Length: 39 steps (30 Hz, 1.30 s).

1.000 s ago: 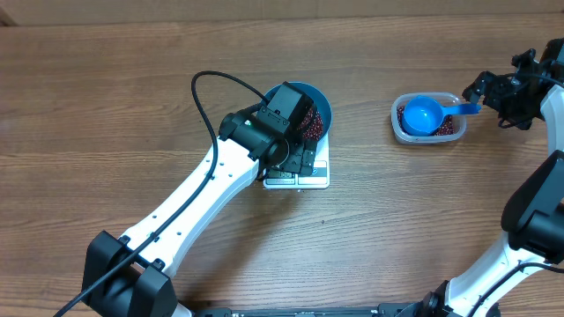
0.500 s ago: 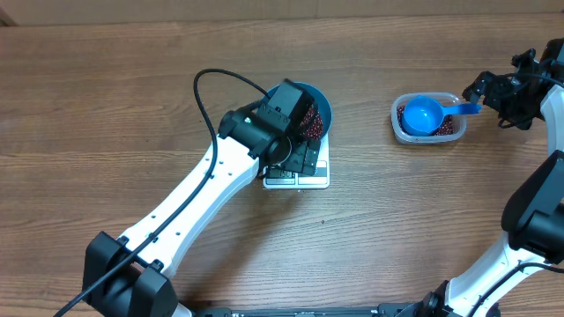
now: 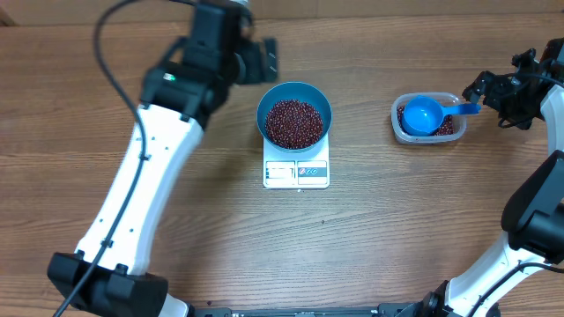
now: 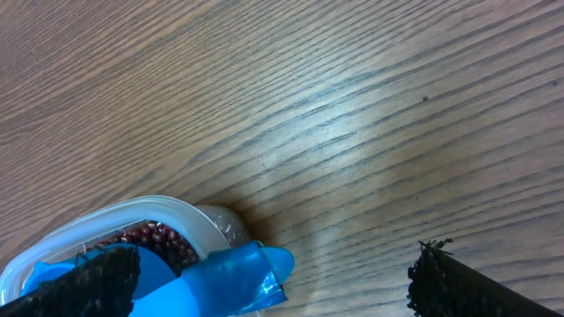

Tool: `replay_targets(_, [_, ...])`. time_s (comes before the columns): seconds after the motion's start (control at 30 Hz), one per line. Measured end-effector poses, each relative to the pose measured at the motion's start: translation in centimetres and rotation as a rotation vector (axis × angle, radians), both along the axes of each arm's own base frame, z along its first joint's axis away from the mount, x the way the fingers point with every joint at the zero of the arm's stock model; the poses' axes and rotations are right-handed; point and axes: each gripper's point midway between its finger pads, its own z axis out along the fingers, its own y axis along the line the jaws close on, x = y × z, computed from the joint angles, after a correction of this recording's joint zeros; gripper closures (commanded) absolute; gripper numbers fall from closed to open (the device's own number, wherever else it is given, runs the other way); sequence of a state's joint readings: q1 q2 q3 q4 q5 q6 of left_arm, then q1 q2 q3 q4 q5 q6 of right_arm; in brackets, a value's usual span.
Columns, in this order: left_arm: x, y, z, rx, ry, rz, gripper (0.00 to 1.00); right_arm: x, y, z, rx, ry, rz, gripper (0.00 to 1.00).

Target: Scoop item into bowl and weigh 150g on scale

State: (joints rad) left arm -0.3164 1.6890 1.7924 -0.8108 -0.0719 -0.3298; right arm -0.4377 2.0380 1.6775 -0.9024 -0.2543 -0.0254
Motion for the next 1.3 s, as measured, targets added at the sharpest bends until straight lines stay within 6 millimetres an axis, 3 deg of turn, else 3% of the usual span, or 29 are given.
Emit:
replay_targets(0.1, [2.0,3.4,0.3,-0.009,-0.035,0.079,0.00,0.0,0.0,0.0,0.000,0.000,0.000,0.00])
replay_targets(0.2, [3.8,6.4,-1.4,-0.001,-0.015,0.148,0.00,0.0,0.0,0.0,0.000,0.000,0.000,0.00])
replay_targets(0.43, [5.7,9.6,-6.6,0.022,0.090,0.215,0.00,0.0,0.0,0.0,0.000,0.000,0.000,0.00])
replay_targets(1.3, [5.7,8.6,-6.9,-0.015,0.103,0.173,0.00,0.0,0.0,0.0,0.000,0.000,0.000,0.00])
